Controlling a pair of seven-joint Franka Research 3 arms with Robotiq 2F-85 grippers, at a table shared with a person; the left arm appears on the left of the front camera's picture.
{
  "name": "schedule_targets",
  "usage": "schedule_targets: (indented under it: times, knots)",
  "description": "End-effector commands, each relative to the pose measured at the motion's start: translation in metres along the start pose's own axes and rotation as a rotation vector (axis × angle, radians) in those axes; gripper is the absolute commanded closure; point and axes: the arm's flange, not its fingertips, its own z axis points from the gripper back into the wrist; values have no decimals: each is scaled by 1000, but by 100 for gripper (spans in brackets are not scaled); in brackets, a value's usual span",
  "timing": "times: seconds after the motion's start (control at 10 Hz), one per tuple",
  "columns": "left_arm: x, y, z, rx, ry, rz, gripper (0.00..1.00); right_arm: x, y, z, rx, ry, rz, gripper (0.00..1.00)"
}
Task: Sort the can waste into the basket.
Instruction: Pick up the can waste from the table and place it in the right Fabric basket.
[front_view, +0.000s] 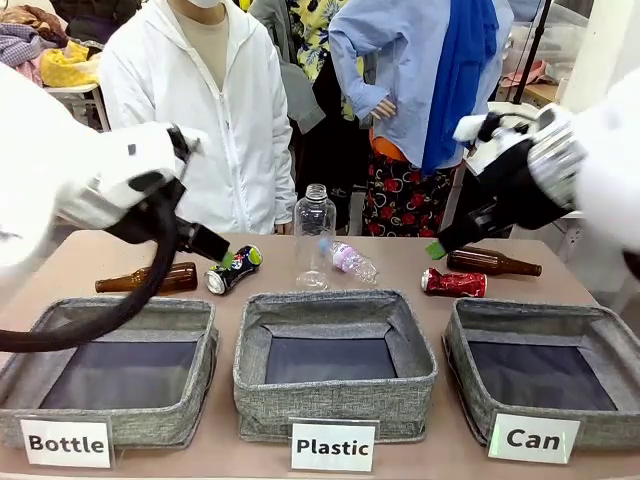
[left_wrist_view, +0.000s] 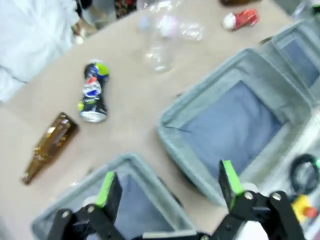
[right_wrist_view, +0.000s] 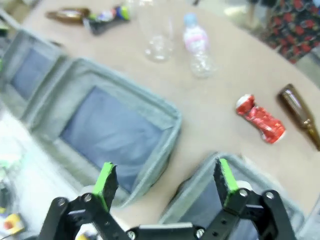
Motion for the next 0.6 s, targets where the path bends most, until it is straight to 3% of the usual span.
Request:
schedule_targets:
  times: [0.0,0.2,0.5]
  knots:
    - [-62,9,63,-173,-15,65,0,-19,-22,28,157,-2,-159,0]
    - [-117,69,105,-352,-139,210,0,-66,-76,43,330,-106,-380,0]
    - [-198,188,110,-574,-400,656,0,-153,-154,46,511,-334,-727,0]
